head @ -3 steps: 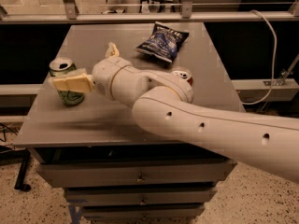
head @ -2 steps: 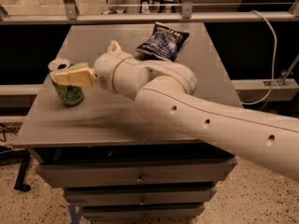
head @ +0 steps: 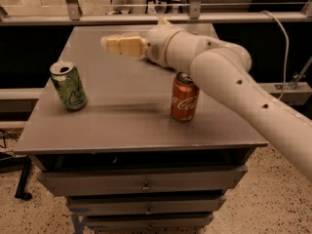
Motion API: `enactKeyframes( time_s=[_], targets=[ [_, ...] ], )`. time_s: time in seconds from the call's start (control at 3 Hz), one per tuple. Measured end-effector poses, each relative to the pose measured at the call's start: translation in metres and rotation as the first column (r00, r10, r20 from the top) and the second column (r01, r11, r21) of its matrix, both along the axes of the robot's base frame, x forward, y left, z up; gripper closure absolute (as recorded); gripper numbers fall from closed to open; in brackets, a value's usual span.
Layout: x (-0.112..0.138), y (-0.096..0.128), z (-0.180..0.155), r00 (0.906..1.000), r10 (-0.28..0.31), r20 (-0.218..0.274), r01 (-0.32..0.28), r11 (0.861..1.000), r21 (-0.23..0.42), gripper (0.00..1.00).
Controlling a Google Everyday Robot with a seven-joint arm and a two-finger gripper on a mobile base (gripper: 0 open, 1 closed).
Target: Place green can upright
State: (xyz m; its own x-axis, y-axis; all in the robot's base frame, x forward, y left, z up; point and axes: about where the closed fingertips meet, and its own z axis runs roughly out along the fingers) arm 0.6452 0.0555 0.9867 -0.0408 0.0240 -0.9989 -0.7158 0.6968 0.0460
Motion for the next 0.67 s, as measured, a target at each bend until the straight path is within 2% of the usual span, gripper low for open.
enactKeyframes(
  time_s=[0.33, 0.67],
  targets=[
    [0.012, -0.037, 0.052, 0.999, 0.029, 0.035, -0.031, 0.997, 0.064, 0.0],
    [0.021, -0.065, 0.072, 0.9966, 0.007, 0.082, -0.008, 1.0, 0.009, 0.0]
  ],
)
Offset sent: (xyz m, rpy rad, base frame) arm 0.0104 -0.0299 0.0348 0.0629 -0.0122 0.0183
